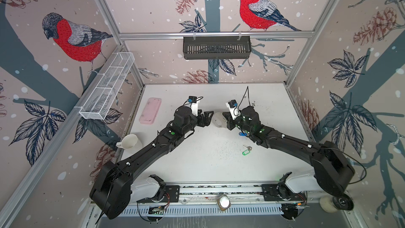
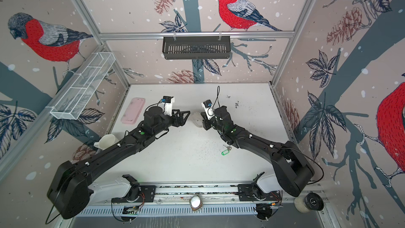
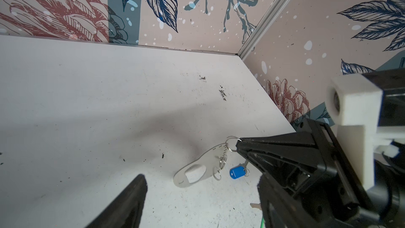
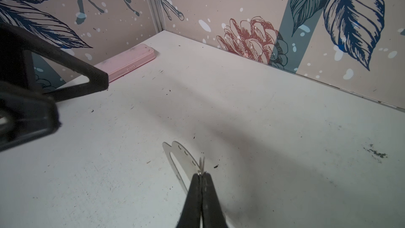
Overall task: Attach keys to a key ring
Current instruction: Pick up the keyring from the center of the table.
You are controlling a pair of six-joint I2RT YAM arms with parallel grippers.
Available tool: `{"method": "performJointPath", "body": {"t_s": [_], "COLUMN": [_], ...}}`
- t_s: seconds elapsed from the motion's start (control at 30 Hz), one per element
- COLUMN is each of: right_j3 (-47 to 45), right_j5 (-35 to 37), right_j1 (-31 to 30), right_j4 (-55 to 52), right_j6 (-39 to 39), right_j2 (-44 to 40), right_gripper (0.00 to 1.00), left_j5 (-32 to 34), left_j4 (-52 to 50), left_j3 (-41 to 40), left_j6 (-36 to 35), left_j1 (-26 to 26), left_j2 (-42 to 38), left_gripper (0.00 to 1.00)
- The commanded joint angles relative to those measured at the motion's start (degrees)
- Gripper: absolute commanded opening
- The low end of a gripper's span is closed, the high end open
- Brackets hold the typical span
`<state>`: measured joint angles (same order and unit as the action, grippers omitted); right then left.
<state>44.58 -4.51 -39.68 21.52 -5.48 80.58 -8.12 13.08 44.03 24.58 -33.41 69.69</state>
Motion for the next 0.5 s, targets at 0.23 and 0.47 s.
{"method": "performJointPath", "body": {"t_s": [0.23,0.47], "right_j3": [0.7,1.8], "right_j5": [-4.2,-9.8], "right_j1": [0.5,2.7], "right_j4": [3.8,3.2], "right_j6": [3.1,3.2], "right_j2": [-2.4,-3.4], "right_gripper": [0.00,0.00], "left_j5": [-4.1,-5.2], "left_j4": [7.0,7.4], "left_j3": [-0.1,1.1], "left_j6": [-2.9,-6.5], "left_j1": [0.0,0.0], "left_j2": [1.1,1.9], "left_gripper": [0.81,0.80]}}
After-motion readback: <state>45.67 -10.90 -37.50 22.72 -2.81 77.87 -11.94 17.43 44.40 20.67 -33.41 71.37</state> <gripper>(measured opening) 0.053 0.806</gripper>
